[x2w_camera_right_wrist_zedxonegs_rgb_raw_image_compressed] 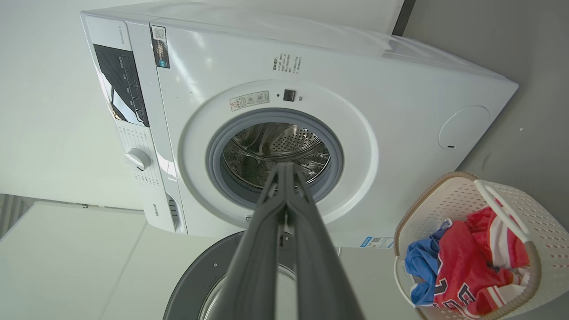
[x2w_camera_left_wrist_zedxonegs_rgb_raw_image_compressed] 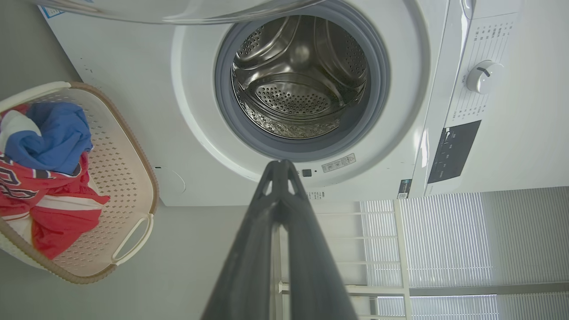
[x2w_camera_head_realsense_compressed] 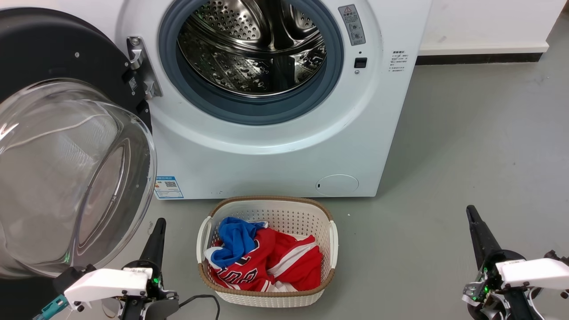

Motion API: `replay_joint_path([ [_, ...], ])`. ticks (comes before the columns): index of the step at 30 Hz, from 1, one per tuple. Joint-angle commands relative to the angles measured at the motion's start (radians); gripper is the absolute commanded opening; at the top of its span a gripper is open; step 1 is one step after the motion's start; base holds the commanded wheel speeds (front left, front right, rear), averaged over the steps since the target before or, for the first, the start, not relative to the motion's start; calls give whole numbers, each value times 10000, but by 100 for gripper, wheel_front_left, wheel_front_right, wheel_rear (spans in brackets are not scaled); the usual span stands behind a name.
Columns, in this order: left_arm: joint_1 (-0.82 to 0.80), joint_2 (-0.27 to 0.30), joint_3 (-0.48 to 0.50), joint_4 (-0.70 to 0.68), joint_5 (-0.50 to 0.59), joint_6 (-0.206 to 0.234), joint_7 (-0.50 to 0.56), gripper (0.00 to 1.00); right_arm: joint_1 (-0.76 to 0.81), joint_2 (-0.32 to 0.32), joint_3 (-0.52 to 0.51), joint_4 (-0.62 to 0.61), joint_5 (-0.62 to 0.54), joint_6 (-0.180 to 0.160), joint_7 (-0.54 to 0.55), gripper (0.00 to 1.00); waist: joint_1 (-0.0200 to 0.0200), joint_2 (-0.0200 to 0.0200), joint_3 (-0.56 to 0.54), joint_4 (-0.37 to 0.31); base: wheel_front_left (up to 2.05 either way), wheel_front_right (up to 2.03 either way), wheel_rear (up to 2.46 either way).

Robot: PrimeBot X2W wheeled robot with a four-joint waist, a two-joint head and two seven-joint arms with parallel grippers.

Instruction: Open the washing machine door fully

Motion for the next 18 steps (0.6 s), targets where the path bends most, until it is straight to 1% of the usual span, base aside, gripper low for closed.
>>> replay_joint_path([
  [1, -191, -34, 93, -60, -198, -98, 71, 0, -154, -24, -29, 11, 252, 1, 67, 0, -1, -1, 0, 4, 0, 0, 0],
  [18, -198, -200, 423, -62, -1213, -319, 384, 0, -279, 8, -178, 126, 1488, 0, 287, 0, -1, -1, 5, 43, 0, 0, 0],
])
